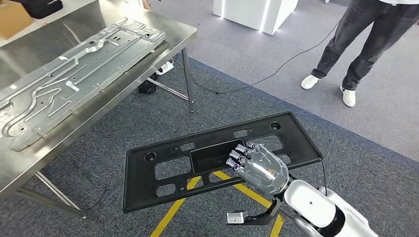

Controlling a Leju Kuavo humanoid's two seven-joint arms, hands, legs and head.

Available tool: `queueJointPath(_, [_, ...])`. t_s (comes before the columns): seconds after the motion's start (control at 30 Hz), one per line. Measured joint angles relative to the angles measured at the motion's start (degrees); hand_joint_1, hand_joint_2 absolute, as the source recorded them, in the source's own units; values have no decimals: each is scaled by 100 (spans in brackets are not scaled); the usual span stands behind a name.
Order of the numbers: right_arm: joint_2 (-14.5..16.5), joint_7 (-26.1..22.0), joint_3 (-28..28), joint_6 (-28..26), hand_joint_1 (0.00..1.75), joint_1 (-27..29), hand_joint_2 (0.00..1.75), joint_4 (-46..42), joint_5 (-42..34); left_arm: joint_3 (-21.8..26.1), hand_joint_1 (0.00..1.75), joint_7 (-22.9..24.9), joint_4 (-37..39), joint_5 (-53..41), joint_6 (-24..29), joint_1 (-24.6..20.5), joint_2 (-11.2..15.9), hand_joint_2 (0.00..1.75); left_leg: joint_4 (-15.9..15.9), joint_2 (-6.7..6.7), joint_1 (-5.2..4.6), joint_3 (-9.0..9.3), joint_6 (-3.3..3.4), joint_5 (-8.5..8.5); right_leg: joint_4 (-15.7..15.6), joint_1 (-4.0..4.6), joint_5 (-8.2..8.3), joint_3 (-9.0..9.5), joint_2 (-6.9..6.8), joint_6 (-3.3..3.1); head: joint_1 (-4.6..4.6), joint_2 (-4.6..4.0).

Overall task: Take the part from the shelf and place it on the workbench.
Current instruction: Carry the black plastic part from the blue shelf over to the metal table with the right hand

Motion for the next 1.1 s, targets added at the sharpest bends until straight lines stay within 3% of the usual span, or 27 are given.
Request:
queueJointPath(0.03, [1, 0, 13, 1, 175, -9, 175, 19, -2, 0, 0, 4, 0, 0, 2, 0, 1, 175, 33, -85, 9, -4, -19, -13, -321, -27, 219, 146, 49, 15, 0, 0])
queueJointPath(0.1, [3, 0, 33, 2, 175, -35, 175, 52, -3, 2, 0, 11, 0, 1, 5, -2, 2, 175, 123, -244, 24, -50, -82, -47, -989, -80, 502, 449, 318, 38, 0, 1])
queueJointPath(0.17, [6, -2, 56, 15, 175, -61, 175, 88, -4, 4, 0, 13, 0, 8, 5, -1, 5, 175, 178, -383, 37, -134, -164, -44, -1229, -80, 527, 535, 497, 21, -1, 1])
queueJointPath(0.23, [8, -1, 77, 32, 175, -93, 175, 116, -5, 15, 0, 11, 0, 50, 4, 16, 8, 175, 173, -489, 55, -194, -240, -13, -1249, -59, 549, 522, 384, -51, -1, -1])
queueJointPath(0.3, [10, 14, 91, 40, 175, -116, 175, 131, -7, 37, 0, 10, 1, 122, 8, 24, 4, 175, 314, -277, 50, -277, -289, -104, -1300, -58, 580, 546, 225, -150, -3, 0])
queueJointPath(0.37, [12, 27, 104, 43, 175, -118, 175, 139, -7, 60, 0, 9, 2, 165, 7, 0, 2, 175, 868, 89, 37, -533, -315, -417, -1335, -34, 592, 558, 56, -222, -8, 1])
queueJointPath(0.43, [12, 31, 115, 43, 175, -115, 175, 151, -7, 79, 0, 2, 2, 170, -3, -15, 5, 175, 1556, 228, 40, -849, -327, -715, -1336, 3, 587, 549, -120, -251, -10, 1])
queueJointPath(0.47, [12, 31, 118, 43, 175, -114, 175, 159, -7, 86, 0, -1, 2, 169, -9, -11, 5, 175, 1715, 250, 41, -911, -324, -747, -1335, 17, 583, 548, -203, -257, -9, 1])
queueJointPath(0.5, [13, 31, 120, 42, 175, -114, 175, 163, -7, 92, 0, -3, 2, 168, -12, -4, 5, 175, 1676, 264, 39, -869, -313, -681, -1334, 30, 578, 551, -283, -263, -9, 1])
queueJointPath(0.53, [13, 31, 121, 42, 175, -115, 175, 166, -7, 97, 0, -4, 2, 167, -14, 3, 7, 175, 1433, 293, 33, -721, -290, -532, -1334, 43, 571, 559, -358, -265, -10, 1])
queueJointPath(0.6, [14, 33, 122, 41, 175, -119, 175, 167, -7, 102, 0, -4, -3, 165, -10, 4, 16, 175, 680, 529, -31, -297, -198, -222, -1328, 72, 552, 580, -497, -257, -9, 1])
queueJointPath(0.67, [14, 40, 123, 43, 175, -124, 175, 170, -7, 103, 0, -3, -13, 159, -4, -9, 29, 175, 214, 745, -112, -64, -107, -123, -1324, 94, 539, 583, -630, -222, -9, 1])
queueJointPath(0.7, [15, 43, 126, 44, 175, -126, 175, 175, -7, 105, 0, -2, -18, 156, -2, -13, 36, 175, 151, 747, -135, -59, -82, -136, -1328, 101, 537, 586, -702, -197, -9, 1])
queueJointPath(0.73, [18, 46, 129, 47, 175, -131, 175, 179, -7, 109, 0, 0, -19, 154, -1, -11, 37, 175, 113, 678, -128, -45, -59, -120, -1343, 102, 533, 604, -766, -170, -9, 1])
queueJointPath(0.77, [20, 47, 134, 50, 175, -140, 175, 185, -7, 112, 0, 4, -19, 154, -1, -5, 37, 175, 54, 601, -111, -18, -44, -89, -1331, 94, 513, 628, -727, -139, -6, 1])
queueJointPath(0.83, [24, 50, 140, 54, 175, -162, 175, 191, -7, 116, 0, 14, -20, 154, -1, -1, 32, 175, -63, 469, -58, 61, -5, -18, -1080, 68, 327, 561, -418, -86, -1, 1])
queueJointPath(0.87, [25, 51, 143, 56, 175, -164, 175, 199, -7, 116, 0, 18, -20, 153, -1, -4, 28, 175, -89, 408, -40, 73, 5, 6, -791, 46, 163, 437, -212, -66, 2, 1])
queueJointPath(0.9, [25, 52, 146, 57, 175, -159, 175, 208, -7, 116, 0, 20, -20, 154, -1, -10, 23, 175, -90, 342, -30, 68, 19, 16, -435, 32, -15, 262, -89, -50, 1, 1])
queueJointPath(0.93, [25, 52, 152, 59, 175, -151, 175, 220, -7, 116, 0, 22, -20, 153, -1, -14, 21, 175, -80, 265, -23, 56, 25, 21, -103, 17, -141, 93, -33, -30, 1, 1])
queueJointPath(0.97, [25, 52, 159, 61, 175, -143, 175, 232, -7, 117, 0, 22, -20, 154, -1, -15, 18, 175, -61, 180, -17, 46, 21, 19, 91, -1, -165, -14, -16, -8, 0, 1])
queueJointPath(1.0, [25, 52, 167, 61, 175, -141, 175, 240, -7, 118, 0, 25, -20, 153, -1, -14, 16, 175, -33, 96, -7, 36, 10, 11, 90, -24, -79, -31, -8, 14, -1, 1])
queueJointPath(1.03, [25, 52, 174, 61, 175, -143, 175, 244, -7, 119, 0, 27, -20, 152, -1, -13, 16, 175, 7, 25, 8, 29, -12, -5, -130, -48, 107, 60, -1, 36, -1, 1])
queueJointPath(1.1, [25, 32, 192, 63, 175, -162, 175, 247, -28, 121, 0, 32, -20, 151, -2, -3, 16, 175, 120, -88, 29, -4, -83, -65, -817, -89, 453, 360, 48, 81, 3, 1])
